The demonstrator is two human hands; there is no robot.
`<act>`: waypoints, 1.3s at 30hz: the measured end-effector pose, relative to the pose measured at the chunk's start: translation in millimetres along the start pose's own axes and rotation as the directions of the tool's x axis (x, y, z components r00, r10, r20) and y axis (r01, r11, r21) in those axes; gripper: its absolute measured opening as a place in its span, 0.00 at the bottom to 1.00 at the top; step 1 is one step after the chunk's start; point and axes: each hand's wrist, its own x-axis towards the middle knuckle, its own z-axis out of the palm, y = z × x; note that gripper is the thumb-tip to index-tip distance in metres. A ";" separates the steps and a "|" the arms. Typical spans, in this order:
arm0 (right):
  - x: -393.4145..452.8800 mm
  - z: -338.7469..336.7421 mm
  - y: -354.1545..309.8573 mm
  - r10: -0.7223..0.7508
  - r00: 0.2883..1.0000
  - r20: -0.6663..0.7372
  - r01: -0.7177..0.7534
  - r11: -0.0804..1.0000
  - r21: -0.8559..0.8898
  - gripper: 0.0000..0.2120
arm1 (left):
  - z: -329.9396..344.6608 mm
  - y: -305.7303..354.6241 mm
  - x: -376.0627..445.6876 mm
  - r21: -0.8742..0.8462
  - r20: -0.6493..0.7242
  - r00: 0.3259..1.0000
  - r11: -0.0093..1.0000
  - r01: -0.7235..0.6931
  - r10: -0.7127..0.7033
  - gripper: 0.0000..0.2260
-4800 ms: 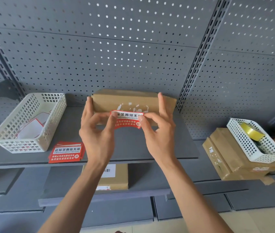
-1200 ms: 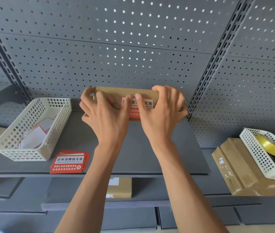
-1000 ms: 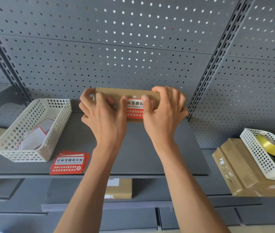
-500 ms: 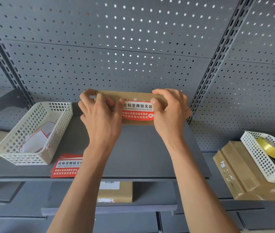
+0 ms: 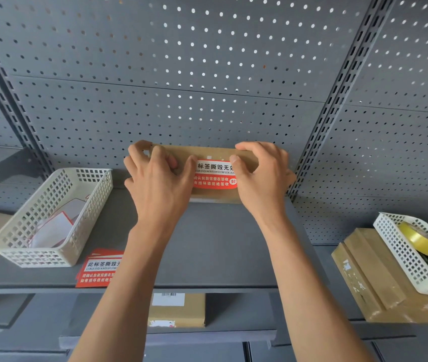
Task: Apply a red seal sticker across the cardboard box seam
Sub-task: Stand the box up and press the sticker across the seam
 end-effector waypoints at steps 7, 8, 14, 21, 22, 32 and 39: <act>11.4 -1.2 -1.8 0.000 0.997 0.071 0.003 0.999 -0.042 0.08 | -1.7 2.2 11.9 0.043 0.094 0.996 0.999 -0.001 -0.003 0.21; 11.2 0.6 -4.0 0.008 0.998 0.057 -0.005 0.999 -0.049 0.10 | -1.1 5.3 12.0 0.046 0.088 0.996 0.999 0.012 -0.016 0.23; 7.7 11.8 -7.8 -0.034 0.999 0.002 0.034 0.978 -0.206 0.20 | 1.9 9.7 10.3 0.082 0.060 0.998 0.997 0.002 -0.007 0.28; 8.5 7.0 -1.4 -0.061 0.997 0.047 0.068 0.984 -0.162 0.18 | -1.0 3.4 13.8 0.069 0.106 0.994 0.998 -0.012 0.004 0.25; 8.8 6.3 -0.1 -0.065 0.996 0.054 0.072 0.985 -0.155 0.17 | -1.7 3.1 13.9 0.065 0.108 0.994 0.998 -0.015 0.008 0.25; 11.9 -1.0 5.3 -0.047 0.992 0.119 0.057 0.995 -0.085 0.12 | -5.8 -1.1 15.8 0.020 0.167 0.986 1.000 -0.019 0.015 0.21; 11.3 -7.1 5.9 -0.078 0.985 0.155 0.089 0.994 -0.065 0.13 | -11.7 -6.3 20.1 -0.004 0.243 0.970 1.000 -0.005 0.006 0.16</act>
